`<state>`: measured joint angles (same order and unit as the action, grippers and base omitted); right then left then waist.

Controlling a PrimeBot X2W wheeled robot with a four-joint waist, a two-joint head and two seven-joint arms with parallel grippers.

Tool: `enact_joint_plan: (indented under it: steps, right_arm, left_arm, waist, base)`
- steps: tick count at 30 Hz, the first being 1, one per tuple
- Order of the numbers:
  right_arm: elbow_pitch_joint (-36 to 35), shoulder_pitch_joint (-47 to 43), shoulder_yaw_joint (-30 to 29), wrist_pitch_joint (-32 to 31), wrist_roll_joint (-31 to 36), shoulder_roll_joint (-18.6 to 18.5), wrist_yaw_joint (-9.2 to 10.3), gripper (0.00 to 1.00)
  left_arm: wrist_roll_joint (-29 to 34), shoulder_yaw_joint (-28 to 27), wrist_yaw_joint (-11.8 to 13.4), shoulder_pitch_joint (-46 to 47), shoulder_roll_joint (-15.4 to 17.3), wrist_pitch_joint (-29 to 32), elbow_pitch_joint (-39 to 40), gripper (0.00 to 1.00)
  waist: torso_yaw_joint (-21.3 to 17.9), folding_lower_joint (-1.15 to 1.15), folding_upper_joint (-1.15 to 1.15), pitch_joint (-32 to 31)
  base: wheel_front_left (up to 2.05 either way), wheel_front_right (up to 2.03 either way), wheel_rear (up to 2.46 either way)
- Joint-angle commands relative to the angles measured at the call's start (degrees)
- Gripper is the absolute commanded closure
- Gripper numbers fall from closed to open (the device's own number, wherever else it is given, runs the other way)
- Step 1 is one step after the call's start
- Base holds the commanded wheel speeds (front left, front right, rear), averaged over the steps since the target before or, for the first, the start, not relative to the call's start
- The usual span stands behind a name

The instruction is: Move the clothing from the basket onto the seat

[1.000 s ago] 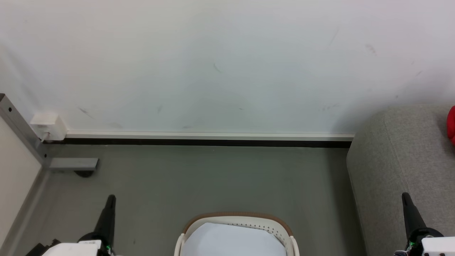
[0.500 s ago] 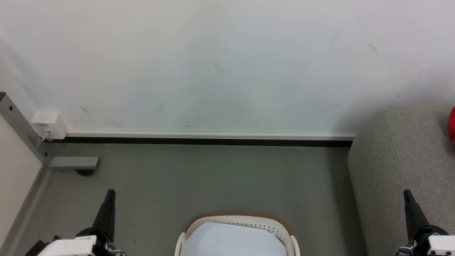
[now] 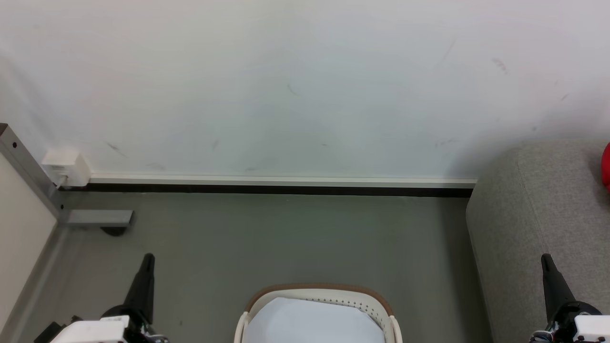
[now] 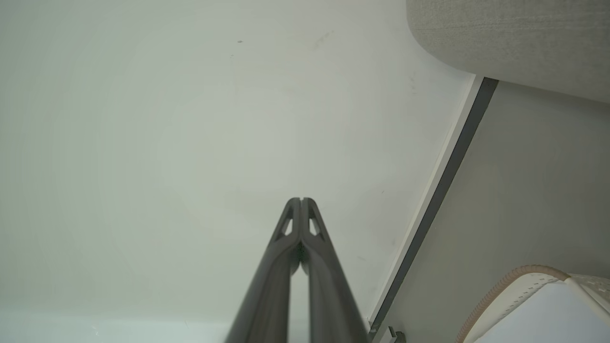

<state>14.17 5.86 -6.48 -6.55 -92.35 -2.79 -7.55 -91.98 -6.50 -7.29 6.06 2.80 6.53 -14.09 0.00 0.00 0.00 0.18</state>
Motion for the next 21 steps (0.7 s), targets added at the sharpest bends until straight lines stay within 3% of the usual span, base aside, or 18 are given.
enact_joint_plan:
  steps: [1,21]
  right_arm:
    - [-0.3,0.7,-0.3,-0.2,-0.1,-0.2,0.12,1.0]
    - [-0.3,0.7,-0.3,-0.2,-0.1,-0.2,0.12,1.0]
  left_arm:
    - [-0.8,-0.1,-0.4,0.5,0.1,0.2,0.0,1.0]
    - [-0.8,-0.1,-0.4,0.5,0.1,0.2,0.0,1.0]
  waist:
    - [0.0,0.0,0.0,0.0]
    - [0.0,0.0,0.0,0.0]
  base:
    - [0.0,0.0,0.0]
    - [0.0,0.0,0.0]
